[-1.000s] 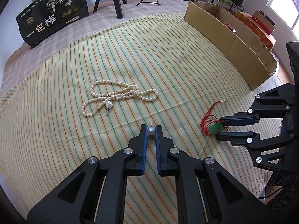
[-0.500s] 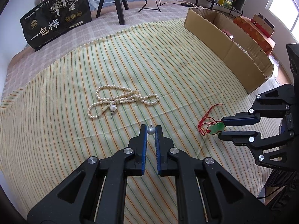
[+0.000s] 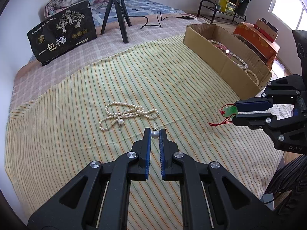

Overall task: Organize jewelry
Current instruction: 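Lift the jade charm with the right tool toward the box while the left tool holds the earring, then lower the charm into the box with the right tool while the left tool releases the earring there, then withdraw both tools from the box back over the pearl necklace on the cloth, then lower the right tool onto the pearl necklace and close it on the strand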

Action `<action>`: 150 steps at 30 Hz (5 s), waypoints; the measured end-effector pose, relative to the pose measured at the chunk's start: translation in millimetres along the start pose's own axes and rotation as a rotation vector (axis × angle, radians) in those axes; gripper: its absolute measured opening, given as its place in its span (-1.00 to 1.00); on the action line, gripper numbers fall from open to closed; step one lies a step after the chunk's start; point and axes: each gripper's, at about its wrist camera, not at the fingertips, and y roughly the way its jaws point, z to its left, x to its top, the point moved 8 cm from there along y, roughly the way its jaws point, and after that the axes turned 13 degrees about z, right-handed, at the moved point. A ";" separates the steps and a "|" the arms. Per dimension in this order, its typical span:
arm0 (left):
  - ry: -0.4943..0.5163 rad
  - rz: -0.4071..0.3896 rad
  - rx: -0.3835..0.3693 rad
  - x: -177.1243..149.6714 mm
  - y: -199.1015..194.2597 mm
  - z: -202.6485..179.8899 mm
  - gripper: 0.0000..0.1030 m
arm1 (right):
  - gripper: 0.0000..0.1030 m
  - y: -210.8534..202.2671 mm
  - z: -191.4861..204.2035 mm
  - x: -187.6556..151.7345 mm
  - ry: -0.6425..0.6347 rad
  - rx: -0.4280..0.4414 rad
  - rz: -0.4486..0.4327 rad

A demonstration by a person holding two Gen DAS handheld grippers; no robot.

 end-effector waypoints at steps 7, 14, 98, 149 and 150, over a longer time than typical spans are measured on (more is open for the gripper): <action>-0.009 -0.052 -0.016 9.9 -24.8 -5.4 -0.88 | -0.73 -31.1 -11.0 0.7 0.026 -0.006 -0.061; 0.034 -0.098 -0.051 25.3 -47.3 -36.0 -0.88 | -0.73 -65.5 -38.5 1.6 0.096 -0.019 -0.129; 0.214 -0.130 -0.107 107.4 -6.3 -222.4 0.08 | 0.43 -83.5 -244.2 -4.0 0.448 -0.231 -0.174; -0.050 0.004 0.014 -21.8 -9.2 37.9 -0.52 | 0.09 27.8 -7.8 96.4 -0.191 0.046 0.063; -0.052 0.008 0.010 -22.0 -7.0 39.1 -0.52 | -0.02 38.6 -4.6 95.6 -0.200 0.055 0.086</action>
